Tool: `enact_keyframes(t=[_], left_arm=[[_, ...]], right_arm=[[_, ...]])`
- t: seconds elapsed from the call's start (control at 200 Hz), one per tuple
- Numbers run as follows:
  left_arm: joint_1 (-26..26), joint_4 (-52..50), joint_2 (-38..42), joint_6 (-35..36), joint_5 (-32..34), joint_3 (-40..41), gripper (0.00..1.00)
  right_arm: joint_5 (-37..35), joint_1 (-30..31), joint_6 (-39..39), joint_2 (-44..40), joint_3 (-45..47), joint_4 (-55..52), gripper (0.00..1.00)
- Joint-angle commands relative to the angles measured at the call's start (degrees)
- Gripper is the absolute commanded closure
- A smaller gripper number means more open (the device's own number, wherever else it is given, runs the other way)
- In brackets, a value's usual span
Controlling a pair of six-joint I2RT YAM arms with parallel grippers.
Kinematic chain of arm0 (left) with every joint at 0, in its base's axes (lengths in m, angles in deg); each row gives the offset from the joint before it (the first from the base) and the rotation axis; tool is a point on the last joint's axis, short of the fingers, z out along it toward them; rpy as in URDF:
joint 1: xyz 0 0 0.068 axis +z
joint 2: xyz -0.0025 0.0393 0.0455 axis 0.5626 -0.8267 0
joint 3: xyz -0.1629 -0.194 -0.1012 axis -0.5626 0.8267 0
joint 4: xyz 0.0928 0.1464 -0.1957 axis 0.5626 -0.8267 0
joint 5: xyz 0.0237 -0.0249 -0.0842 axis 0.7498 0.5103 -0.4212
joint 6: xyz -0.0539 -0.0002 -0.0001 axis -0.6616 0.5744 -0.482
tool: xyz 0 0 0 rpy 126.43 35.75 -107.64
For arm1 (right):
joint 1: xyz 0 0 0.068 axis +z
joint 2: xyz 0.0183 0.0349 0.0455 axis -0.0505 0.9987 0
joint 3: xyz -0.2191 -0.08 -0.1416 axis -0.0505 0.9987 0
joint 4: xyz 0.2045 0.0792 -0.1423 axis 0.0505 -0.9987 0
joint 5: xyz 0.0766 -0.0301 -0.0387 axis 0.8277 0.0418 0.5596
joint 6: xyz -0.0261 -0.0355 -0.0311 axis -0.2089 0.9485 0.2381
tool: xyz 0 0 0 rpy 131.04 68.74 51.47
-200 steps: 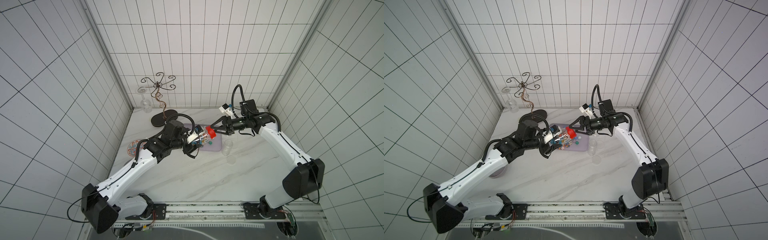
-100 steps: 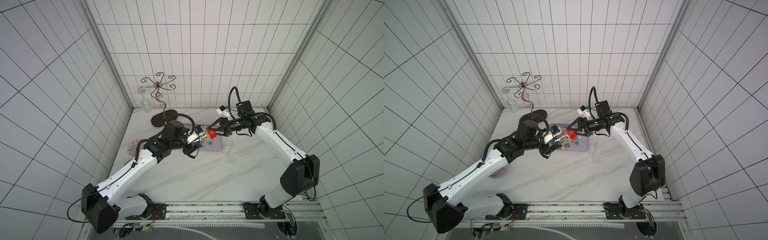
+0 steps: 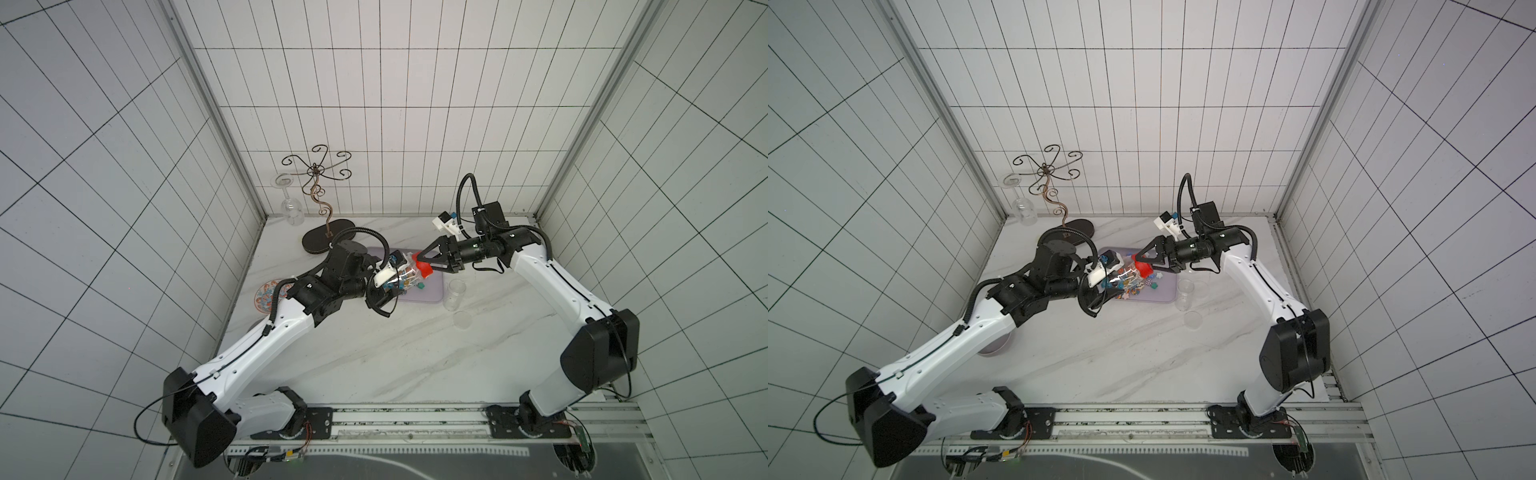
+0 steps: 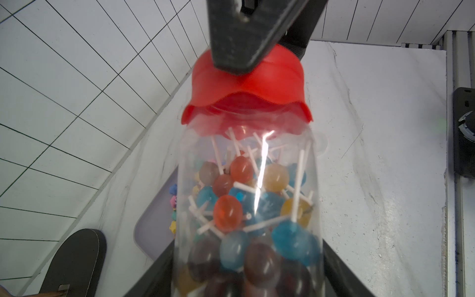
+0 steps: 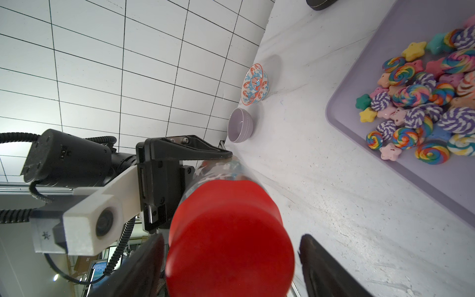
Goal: Pour the candies out of the jar
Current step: Unscrew the lid from the jar.
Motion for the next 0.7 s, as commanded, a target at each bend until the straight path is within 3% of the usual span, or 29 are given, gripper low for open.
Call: enact_keyframes(t=[0.0, 0.21, 0.43, 0.695], left_arm=[[-0.3, 4.0, 2.0, 0.1, -1.0, -0.8, 0.39], [-0.2, 4.5, 1.7, 0.0, -1.3, -0.6, 0.39], [0.8, 5.3, 0.0, -1.8, -5.1, -1.7, 0.40], [5.3, 7.9, -1.8, -6.7, -19.7, -5.3, 0.40]], right_arm=[[1.7, 0.3, 1.5, 0.5, 2.9, -0.3, 0.22], [1.8, 0.2, 3.0, -0.2, 2.9, -0.1, 0.31], [2.5, 0.1, 10.0, -2.4, 3.8, 0.5, 0.39], [6.7, -1.8, 18.0, -8.8, 10.5, 8.9, 0.43]])
